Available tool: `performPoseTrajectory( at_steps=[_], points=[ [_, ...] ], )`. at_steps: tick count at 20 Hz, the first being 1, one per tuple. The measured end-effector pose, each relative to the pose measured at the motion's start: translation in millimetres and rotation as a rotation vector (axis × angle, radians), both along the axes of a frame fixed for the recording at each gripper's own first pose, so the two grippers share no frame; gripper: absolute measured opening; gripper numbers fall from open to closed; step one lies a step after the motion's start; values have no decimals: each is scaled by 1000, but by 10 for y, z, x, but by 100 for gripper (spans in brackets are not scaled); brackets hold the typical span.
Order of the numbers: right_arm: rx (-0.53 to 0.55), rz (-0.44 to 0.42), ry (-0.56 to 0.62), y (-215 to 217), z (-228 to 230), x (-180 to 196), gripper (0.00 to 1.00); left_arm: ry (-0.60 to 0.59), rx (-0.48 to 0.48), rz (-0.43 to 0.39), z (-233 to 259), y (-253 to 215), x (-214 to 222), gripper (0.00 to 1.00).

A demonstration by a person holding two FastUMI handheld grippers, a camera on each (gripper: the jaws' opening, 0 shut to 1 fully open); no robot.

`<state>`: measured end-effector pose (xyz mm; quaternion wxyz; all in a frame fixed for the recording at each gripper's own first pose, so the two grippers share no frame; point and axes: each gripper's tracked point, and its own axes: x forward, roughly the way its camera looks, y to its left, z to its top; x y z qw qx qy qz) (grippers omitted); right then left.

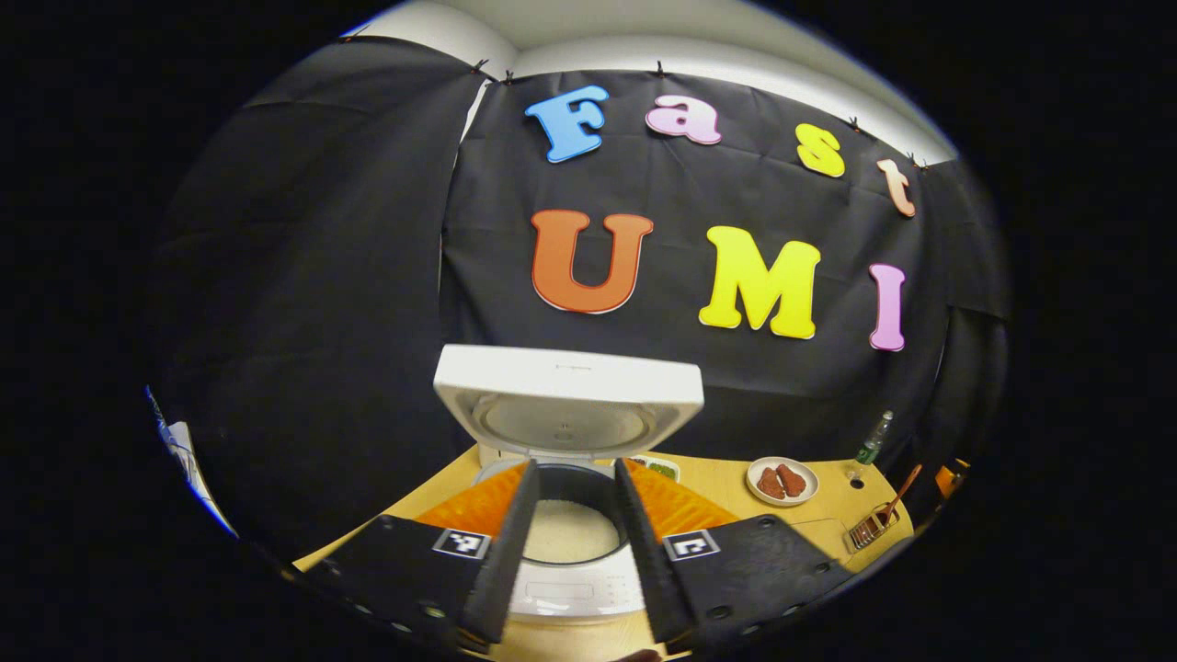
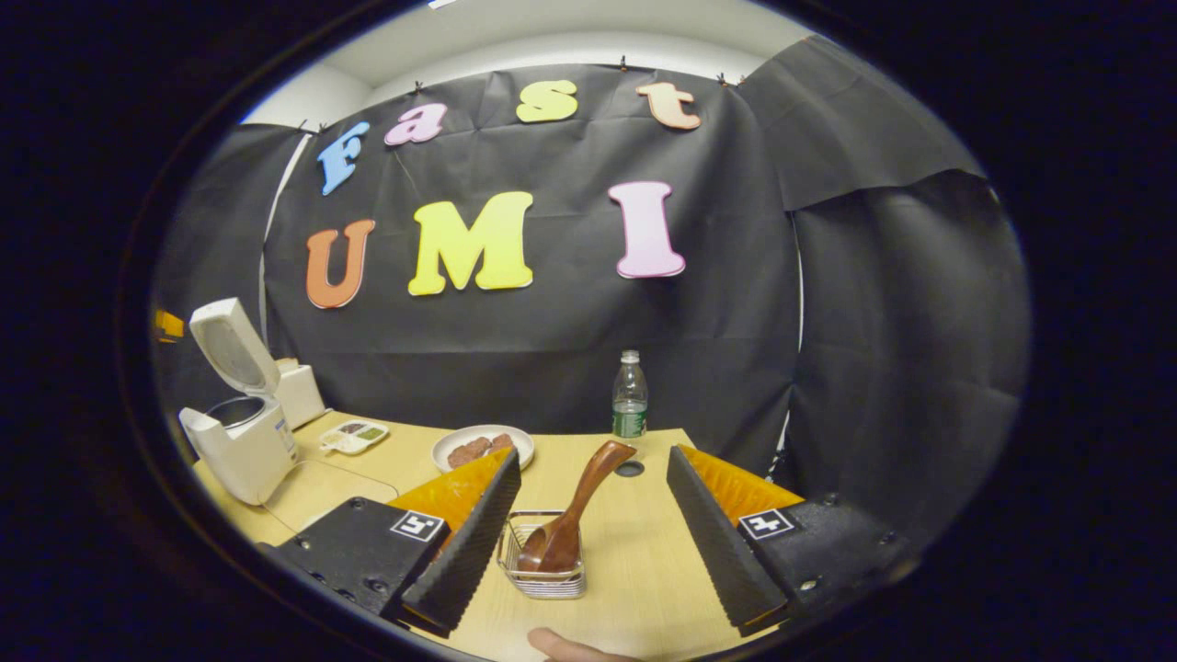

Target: Close the left gripper, press the button to open the rice cooker; take a wooden spoon from the chopstick holder with the right hand, scoop a spoonful of rice and pour it into the rice cooker, then put the wooden spoon back into the chopstick holder.

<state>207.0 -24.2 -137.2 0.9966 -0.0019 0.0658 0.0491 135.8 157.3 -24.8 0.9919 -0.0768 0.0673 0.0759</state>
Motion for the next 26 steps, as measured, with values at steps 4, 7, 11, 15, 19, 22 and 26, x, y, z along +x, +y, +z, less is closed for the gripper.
performPoseTrajectory(
  at_steps=[4, 7, 11, 15, 19, 22, 26],
  points=[
    [47, -22, 41, 40, -191, 196, 100, -17, 50, 22, -47, -148, -455, 83],
    [76, -27, 92, 83, -381, 377, 99, -82, 86, 0, -51, -346, -760, 85],
    [140, -18, 151, 144, -564, 613, 100, -120, 93, -47, -147, -591, -1022, 87],
    [196, -20, 237, 182, -804, 825, 100, -127, 59, -97, -264, -797, -1132, 88],
    [291, 16, 280, 247, -864, 956, 94, -128, 53, -170, -344, -971, -1196, 88],
    [328, 34, 299, 289, -932, 1019, 75, -123, 44, -214, -378, -1087, -1217, 88],
    [370, 59, 348, 411, -1071, 1032, 39, -109, 28, -271, -477, -1195, -1304, 88]
  ],
)
